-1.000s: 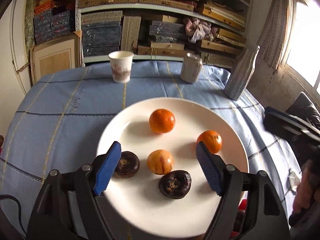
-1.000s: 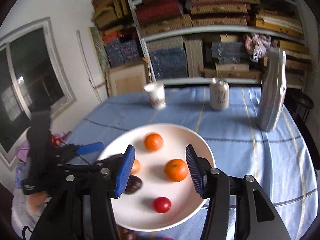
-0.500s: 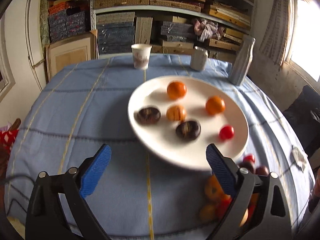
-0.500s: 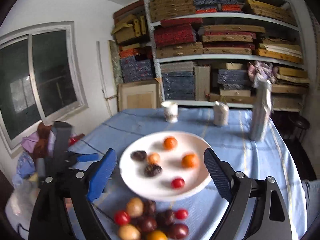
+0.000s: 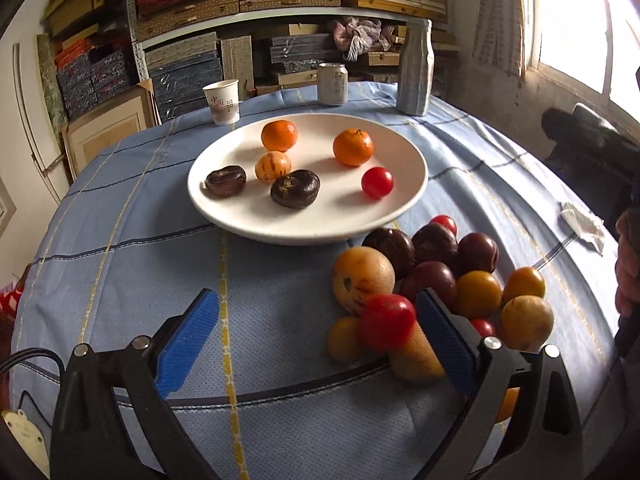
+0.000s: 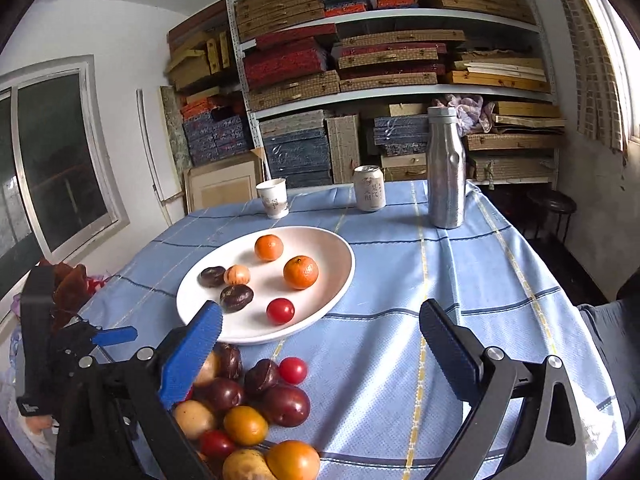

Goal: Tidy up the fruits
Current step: 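Grasp a red tomato from the pile with the left tool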

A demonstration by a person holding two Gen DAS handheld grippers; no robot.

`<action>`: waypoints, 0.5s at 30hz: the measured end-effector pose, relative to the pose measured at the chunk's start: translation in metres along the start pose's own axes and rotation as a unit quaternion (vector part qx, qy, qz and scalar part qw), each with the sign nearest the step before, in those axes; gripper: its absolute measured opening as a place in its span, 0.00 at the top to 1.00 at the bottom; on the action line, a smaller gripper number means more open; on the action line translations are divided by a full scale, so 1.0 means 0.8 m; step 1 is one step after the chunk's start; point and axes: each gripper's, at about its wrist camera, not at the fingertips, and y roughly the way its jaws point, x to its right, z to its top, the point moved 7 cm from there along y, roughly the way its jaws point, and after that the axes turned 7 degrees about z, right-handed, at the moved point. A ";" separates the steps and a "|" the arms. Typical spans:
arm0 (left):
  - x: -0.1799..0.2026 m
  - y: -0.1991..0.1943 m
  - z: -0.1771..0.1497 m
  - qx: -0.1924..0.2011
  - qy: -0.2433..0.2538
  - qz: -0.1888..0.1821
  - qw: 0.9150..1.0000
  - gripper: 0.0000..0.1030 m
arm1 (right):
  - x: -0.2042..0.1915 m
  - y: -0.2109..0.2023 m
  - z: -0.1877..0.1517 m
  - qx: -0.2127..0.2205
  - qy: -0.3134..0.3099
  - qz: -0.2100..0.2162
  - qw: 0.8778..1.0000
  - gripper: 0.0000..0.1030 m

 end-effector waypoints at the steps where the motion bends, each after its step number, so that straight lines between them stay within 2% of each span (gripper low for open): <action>1: 0.001 0.001 -0.001 -0.003 -0.001 -0.003 1.000 0.06 | 0.001 0.000 0.000 0.000 0.001 0.000 1.000 0.03; 5: -0.002 -0.001 0.000 -0.002 -0.010 -0.012 1.000 0.06 | -0.001 0.000 0.000 0.001 0.002 -0.002 1.000 0.03; 10: 0.011 -0.006 -0.002 0.006 0.008 -0.021 1.000 0.08 | 0.000 0.003 -0.001 -0.004 0.002 -0.001 1.000 0.03; 13: 0.022 -0.004 -0.004 -0.001 0.020 -0.038 0.999 0.36 | 0.000 0.005 -0.002 -0.004 0.002 -0.001 1.000 0.03; 15: 0.024 -0.001 -0.006 -0.008 0.022 -0.043 0.999 0.36 | 0.001 0.003 -0.002 -0.005 0.002 0.000 1.000 0.03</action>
